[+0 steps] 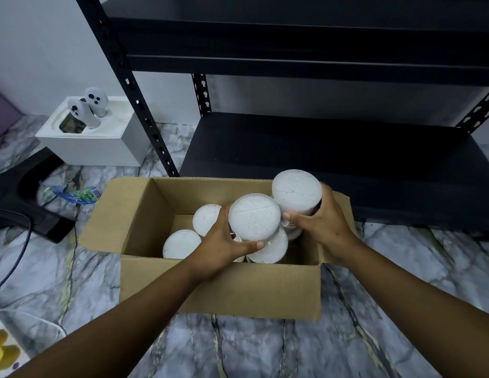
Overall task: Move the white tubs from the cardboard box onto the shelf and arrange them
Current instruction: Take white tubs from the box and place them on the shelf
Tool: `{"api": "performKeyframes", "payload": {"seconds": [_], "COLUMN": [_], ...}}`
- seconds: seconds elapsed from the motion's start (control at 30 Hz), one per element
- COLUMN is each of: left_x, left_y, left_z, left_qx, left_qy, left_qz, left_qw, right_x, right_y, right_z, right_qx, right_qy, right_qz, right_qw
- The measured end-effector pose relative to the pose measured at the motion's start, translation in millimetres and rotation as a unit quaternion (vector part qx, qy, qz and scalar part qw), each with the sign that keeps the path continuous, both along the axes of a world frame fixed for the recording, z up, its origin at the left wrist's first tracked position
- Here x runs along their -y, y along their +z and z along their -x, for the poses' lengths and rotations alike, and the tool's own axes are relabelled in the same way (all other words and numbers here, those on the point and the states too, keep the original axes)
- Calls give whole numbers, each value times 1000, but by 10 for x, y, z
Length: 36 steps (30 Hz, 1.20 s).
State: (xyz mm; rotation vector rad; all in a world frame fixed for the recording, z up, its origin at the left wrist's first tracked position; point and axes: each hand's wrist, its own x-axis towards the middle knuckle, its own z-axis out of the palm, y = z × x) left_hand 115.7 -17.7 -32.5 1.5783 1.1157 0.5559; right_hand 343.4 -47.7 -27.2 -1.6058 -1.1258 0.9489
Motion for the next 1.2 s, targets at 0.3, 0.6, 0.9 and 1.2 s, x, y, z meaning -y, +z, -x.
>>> {"api": "performKeyframes", "payload": {"seconds": [0.3, 0.6, 0.9, 1.2], "left_x": [-41, -150, 77, 668], "left_y": [16, 74, 574, 1668], "left_z": [-20, 19, 212, 330], "left_qx": [0, 43, 85, 76], "left_qy": [43, 90, 144, 175], "left_qz": [-51, -43, -14, 3], "left_qw": [998, 994, 986, 982], "right_x": [-37, -44, 178, 698], "right_y": [44, 118, 557, 1679], "right_z": [25, 116, 250, 428], "right_qx": [30, 34, 34, 19], "right_qy": [-2, -22, -52, -18], "right_qz": [-14, -12, 3, 55], "right_qw": [999, 999, 998, 998]}}
